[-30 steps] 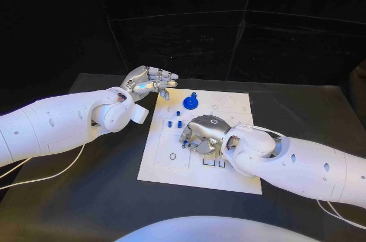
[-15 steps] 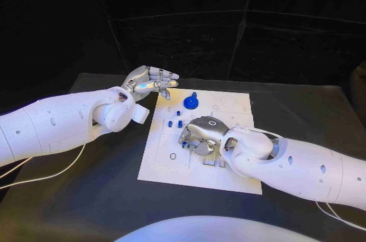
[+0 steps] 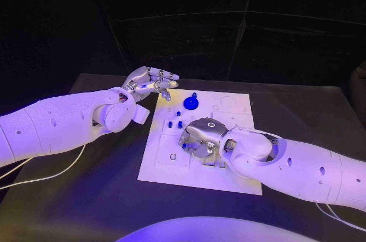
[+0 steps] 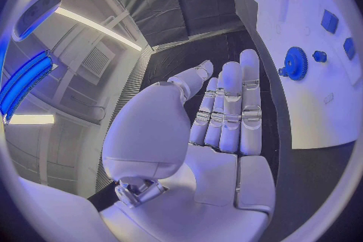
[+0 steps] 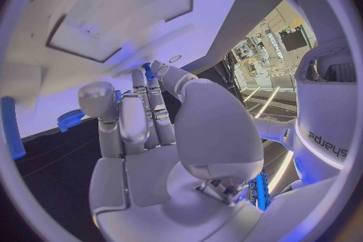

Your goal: Assemble the parts on the task board

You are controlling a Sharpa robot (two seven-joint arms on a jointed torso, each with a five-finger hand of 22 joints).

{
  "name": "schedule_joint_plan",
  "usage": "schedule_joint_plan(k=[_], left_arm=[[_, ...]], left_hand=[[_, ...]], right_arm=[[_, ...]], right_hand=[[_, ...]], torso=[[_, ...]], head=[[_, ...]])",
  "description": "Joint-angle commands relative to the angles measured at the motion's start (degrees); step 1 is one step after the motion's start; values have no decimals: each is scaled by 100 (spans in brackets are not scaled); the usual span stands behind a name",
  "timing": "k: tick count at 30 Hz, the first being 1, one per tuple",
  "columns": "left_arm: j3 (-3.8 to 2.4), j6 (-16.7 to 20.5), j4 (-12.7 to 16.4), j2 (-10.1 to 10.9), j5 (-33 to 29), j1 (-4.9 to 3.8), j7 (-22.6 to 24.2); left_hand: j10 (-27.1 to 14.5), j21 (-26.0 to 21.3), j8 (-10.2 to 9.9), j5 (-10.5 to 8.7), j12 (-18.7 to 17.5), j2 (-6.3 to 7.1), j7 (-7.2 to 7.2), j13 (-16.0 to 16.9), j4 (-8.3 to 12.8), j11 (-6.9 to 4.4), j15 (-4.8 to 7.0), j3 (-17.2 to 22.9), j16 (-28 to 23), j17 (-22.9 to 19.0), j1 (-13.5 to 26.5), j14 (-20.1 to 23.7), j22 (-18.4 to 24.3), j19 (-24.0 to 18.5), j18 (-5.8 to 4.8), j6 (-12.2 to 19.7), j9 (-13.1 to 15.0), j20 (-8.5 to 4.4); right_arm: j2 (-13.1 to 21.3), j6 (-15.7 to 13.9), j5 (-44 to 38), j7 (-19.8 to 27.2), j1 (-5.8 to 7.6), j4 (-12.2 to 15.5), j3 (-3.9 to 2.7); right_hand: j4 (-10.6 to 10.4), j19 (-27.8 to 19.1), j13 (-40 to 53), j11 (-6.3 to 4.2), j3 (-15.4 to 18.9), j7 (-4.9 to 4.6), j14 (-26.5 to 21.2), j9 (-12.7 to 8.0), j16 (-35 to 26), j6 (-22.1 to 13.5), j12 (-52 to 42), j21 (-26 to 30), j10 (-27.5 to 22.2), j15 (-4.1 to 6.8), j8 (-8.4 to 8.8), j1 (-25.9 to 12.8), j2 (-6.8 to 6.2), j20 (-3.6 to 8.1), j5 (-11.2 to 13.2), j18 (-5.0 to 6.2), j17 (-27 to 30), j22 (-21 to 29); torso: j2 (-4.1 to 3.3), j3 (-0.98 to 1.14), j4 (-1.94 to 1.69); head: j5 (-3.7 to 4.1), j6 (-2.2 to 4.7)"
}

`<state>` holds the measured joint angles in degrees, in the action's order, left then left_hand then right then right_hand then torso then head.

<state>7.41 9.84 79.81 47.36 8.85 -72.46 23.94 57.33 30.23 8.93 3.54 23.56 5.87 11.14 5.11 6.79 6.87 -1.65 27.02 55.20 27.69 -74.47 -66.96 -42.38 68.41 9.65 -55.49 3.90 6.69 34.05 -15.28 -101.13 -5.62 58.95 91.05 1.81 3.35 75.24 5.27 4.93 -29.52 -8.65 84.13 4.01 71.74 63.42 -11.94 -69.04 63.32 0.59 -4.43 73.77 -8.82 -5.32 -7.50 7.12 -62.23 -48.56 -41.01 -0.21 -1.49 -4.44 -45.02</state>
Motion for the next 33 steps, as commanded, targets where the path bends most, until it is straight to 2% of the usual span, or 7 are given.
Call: schedule_joint_plan(k=[1, 9, 15, 21, 25, 28, 33], left_arm=[[-3, -55, -6, -5, -19, -8, -4], [-3, -74, -23, -45, -19, -8, -44], [-3, -91, -33, -47, -19, -8, -68], [-3, -107, -50, -32, -19, -7, -81], [-2, -108, -59, -25, -19, -7, -86], [-2, -117, -62, -27, -19, -7, -89], [-1, -152, -69, -38, -19, -6, -74]], left_hand=[[-41, -37, 39, -4, 20, -32, 11, -7, -5, -11, 13, -25, 35, -5, -3, 42, 8, 23, 76, 48, -5, 22], [-41, -37, 39, -4, 20, -32, 11, -7, -5, -11, 13, -25, 35, -5, -3, 42, 8, 23, 76, 48, -5, 22], [-51, -41, 41, -4, 26, -31, 14, -8, -6, -9, 10, -34, 37, -10, 1, 45, 12, 23, 76, 56, -5, 24], [-61, -44, 41, -4, 28, -29, 16, -9, -4, -7, 9, -39, 38, -12, 2, 49, 15, 22, 76, 64, -6, 25], [-61, -44, 41, -4, 28, -29, 16, -9, -4, -7, 9, -39, 38, -12, 2, 49, 15, 22, 76, 64, -6, 25], [-61, -44, 41, -4, 28, -29, 16, -9, -4, -7, 9, -39, 38, -12, 2, 49, 15, 22, 76, 64, -6, 25], [-61, -44, 41, -4, 28, -29, 16, -9, -4, -7, 9, -39, 38, -12, 2, 49, 15, 22, 76, 64, -6, 25]], right_arm=[[0, -109, -40, 0, 6, 24, 1], [7, -565, -41, 38, 6, 42, 1], [70, -973, -11, 82, 5, 84, 1], [425, -1257, 359, 225, 7, 364, -2], [847, -1218, 709, 249, 73, 628, -18], [1160, -958, 870, 116, 259, 713, -33], [1603, -549, 895, -51, 507, 783, -44]], right_hand=[[-18, -49, -22, 7, 82, -9, 105, 7, -25, -20, 20, 35, -49, -46, 2, -83, -10, -18, -38, 24, 35, 46], [-37, -71, -61, 32, 215, -30, 99, 3, -24, -62, 44, 64, -142, -65, 13, -113, -56, -38, -64, 31, 39, 87], [-54, -271, -143, 120, 507, -106, 11, -26, -149, -381, 102, 319, -563, -144, 76, -75, -90, -108, -70, 101, 239, 507], [-61, -304, -135, 131, 647, -115, -26, -24, -206, -485, 24, 373, -648, -152, 76, -27, -78, -124, -114, 114, 341, 586], [-99, -281, -126, 125, 772, -111, -10, -14, -179, -483, -71, 362, -644, -148, 56, -34, -61, -124, -221, 112, 328, 563], [-118, -251, -121, 98, 848, -78, 11, -11, -148, -484, -149, 341, -601, -129, 52, -28, -53, -113, -267, 106, 298, 526], [-117, -215, -130, 85, 928, -63, 29, -8, -126, -481, -202, 317, -605, -114, 46, 15, -44, -99, -330, 97, 281, 480]], torso=[[-4, 1, 1], [-1, -2, 2], [4, 3, 7], [4, -1, -1], [14, -10, 12], [10, -1, 12], [5, -7, 11]], head=[[5, 3], [9, 22], [28, 44], [80, 90], [124, 124], [153, 155], [226, 223]])
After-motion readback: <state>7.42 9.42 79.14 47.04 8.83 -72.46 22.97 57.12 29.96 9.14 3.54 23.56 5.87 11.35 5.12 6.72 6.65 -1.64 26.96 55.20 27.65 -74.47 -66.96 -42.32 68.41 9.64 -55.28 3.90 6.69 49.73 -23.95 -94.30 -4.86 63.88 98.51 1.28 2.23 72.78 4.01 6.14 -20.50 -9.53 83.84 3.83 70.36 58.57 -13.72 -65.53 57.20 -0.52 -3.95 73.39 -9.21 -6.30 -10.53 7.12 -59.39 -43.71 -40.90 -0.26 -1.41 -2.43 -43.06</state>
